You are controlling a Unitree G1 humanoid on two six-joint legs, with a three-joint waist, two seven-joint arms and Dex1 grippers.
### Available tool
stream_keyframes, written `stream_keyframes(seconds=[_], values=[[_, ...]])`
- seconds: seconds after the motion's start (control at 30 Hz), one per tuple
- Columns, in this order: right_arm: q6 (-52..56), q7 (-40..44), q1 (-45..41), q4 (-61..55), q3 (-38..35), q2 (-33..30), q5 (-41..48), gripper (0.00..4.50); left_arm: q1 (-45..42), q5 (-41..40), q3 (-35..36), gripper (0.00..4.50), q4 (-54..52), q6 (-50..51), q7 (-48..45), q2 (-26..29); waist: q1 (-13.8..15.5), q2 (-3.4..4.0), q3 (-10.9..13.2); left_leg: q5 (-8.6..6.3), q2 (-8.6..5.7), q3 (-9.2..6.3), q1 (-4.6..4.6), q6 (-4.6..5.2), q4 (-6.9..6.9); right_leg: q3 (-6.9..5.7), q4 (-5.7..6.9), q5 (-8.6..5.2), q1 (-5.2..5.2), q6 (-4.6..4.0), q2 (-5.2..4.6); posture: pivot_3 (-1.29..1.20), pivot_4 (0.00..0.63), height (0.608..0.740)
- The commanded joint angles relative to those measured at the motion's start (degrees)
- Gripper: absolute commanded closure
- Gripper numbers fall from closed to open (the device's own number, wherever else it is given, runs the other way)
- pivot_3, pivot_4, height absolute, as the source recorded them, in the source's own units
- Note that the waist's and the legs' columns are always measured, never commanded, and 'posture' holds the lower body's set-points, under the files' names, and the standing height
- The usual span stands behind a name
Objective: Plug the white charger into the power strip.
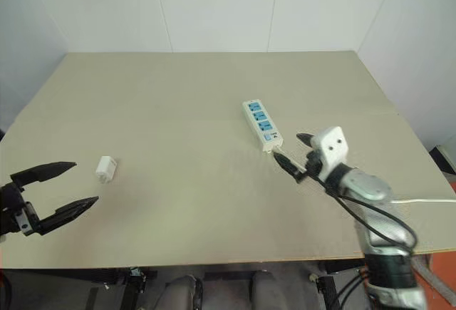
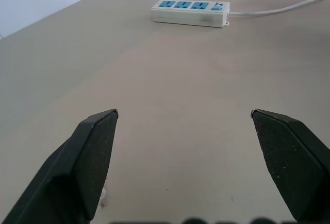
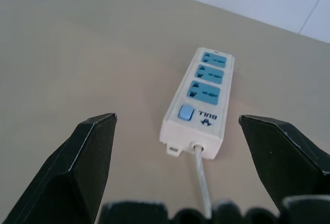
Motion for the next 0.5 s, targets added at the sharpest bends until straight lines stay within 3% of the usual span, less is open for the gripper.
stream_keyframes(seconds=[0.03,0.23,0.5], values=[[-2.95,-7.10,-4.59,5.30,0.71,4.08,-4.09,0.03,-0.81,0.00,-0.21,0.00,-0.24,-1.17,0.33,0.69,0.01,0.00,0.00,0.00,0.00,0.00,-0.13,0.00,0.00,0.00,0.03,0.00,-0.14,-0.01,0.00,0.00,0.150,0.740],[-9.89,-13.36,-11.14,18.45,1.90,9.66,-9.01,0.03,-2.35,-0.33,-2.08,0.00,-0.14,-0.94,0.70,0.84,-0.18,0.02,0.01,0.00,-0.02,-0.01,-0.47,0.00,-0.01,-0.01,0.12,0.03,-0.50,-0.03,-0.04,0.00,0.150,0.740],[-15.42,-16.39,-17.09,28.76,1.19,14.43,-9.30,0.03,-2.92,-0.60,-2.63,0.00,-0.57,-0.37,1.19,0.94,-0.48,0.04,0.02,0.00,-0.01,0.00,-0.44,0.00,-0.05,-0.01,0.13,0.03,-0.51,-0.04,-0.03,0.00,0.150,0.740]])
